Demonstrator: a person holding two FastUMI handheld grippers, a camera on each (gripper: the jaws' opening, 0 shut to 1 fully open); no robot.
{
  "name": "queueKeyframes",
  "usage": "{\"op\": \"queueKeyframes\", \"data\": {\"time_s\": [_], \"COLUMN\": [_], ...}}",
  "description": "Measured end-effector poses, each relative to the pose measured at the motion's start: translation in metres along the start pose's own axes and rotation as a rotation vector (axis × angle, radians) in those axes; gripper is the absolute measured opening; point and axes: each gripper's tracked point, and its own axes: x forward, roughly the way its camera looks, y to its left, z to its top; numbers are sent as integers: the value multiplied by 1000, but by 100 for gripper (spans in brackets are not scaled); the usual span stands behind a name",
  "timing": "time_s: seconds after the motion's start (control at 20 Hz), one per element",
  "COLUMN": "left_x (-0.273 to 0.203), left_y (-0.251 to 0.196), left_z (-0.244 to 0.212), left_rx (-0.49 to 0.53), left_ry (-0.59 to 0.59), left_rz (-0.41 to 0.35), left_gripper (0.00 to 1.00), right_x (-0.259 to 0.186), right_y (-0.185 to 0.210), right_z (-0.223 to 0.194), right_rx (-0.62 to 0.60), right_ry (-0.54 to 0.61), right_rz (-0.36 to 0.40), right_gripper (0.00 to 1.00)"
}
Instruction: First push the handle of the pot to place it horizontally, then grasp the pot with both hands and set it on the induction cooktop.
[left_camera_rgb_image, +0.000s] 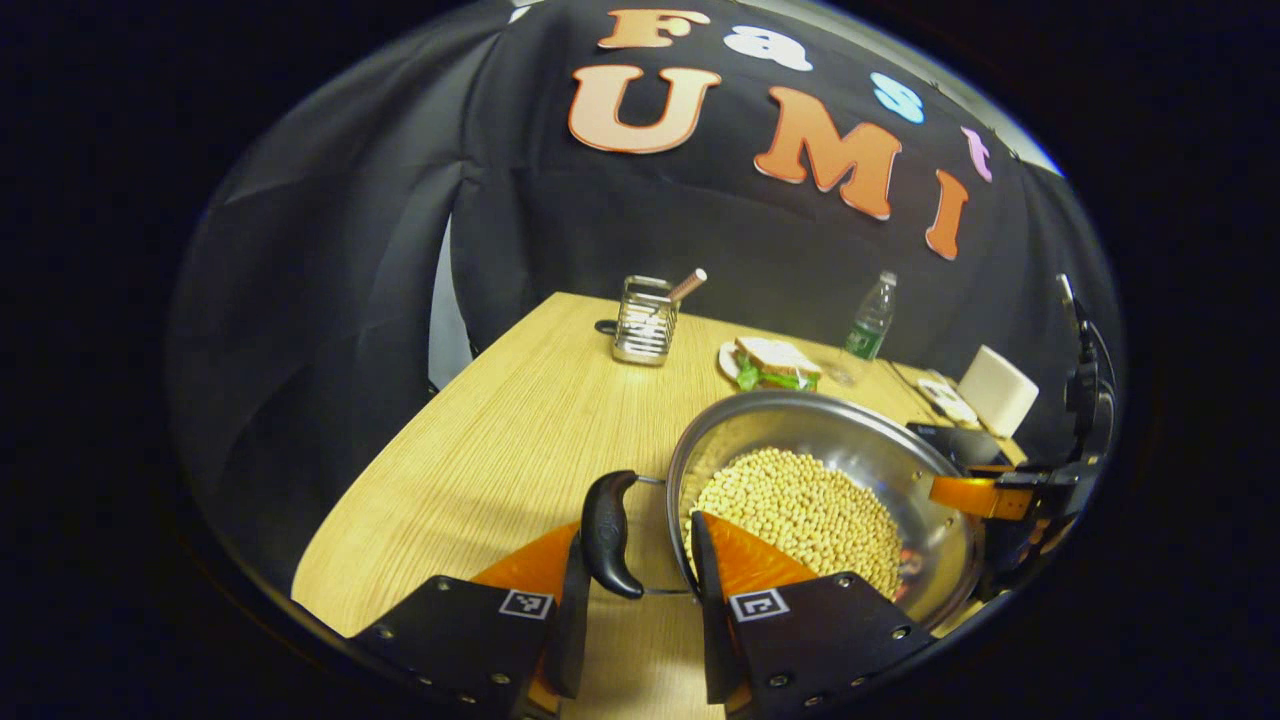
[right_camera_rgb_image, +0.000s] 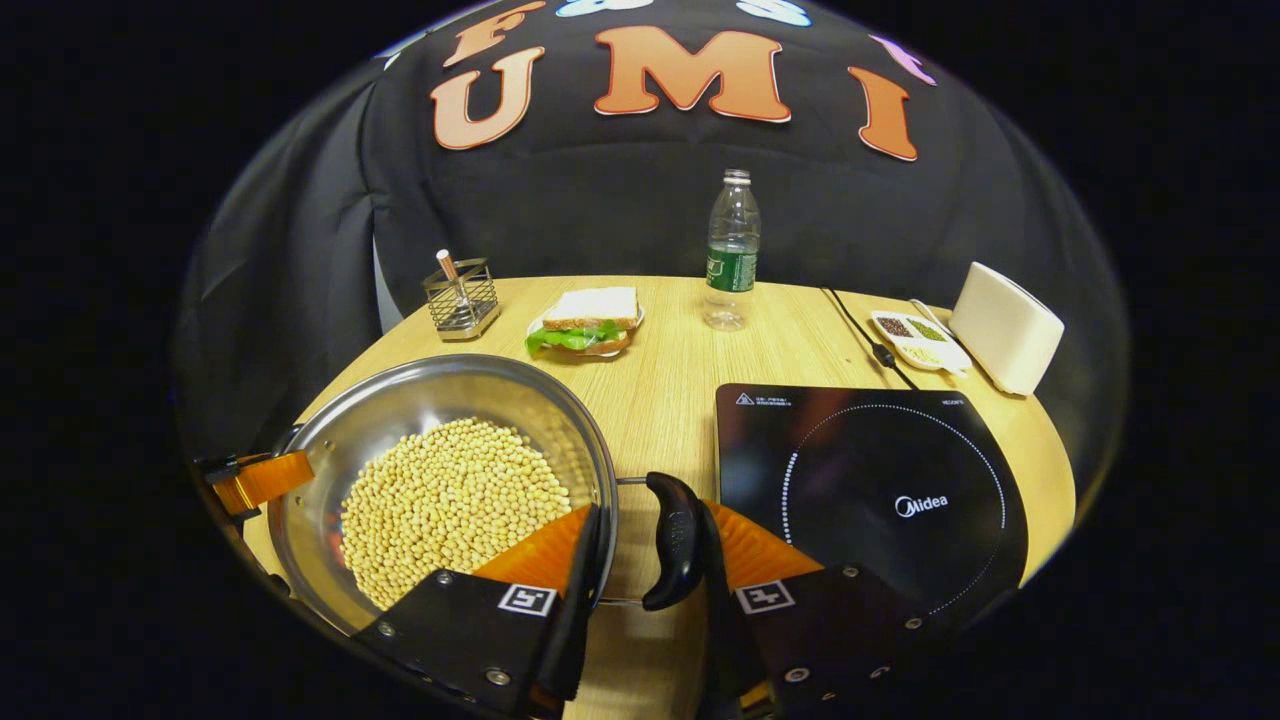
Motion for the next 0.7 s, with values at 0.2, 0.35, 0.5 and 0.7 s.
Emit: {"op": "queueKeyframes", "data": {"time_s": [0.2,0.35,0.5,0.7], "left_x": [-24,-41,-54,-65], "left_y": [-10,-23,-40,-67], "left_z": [12,28,39,48], "left_rx": [-18,-13,6,12], "left_ry": [-35,-70,-86,-102], "left_rz": [8,8,2,-17], "left_gripper": [49,49,48,49], "right_x": [-23,-43,-60,-77], "right_y": [-8,-18,-34,-62], "right_z": [16,29,35,41], "right_rx": [16,28,42,56], "right_ry": [-47,-82,-98,-115], "right_rz": [14,19,17,4], "right_gripper": [51,51,50,51]}}
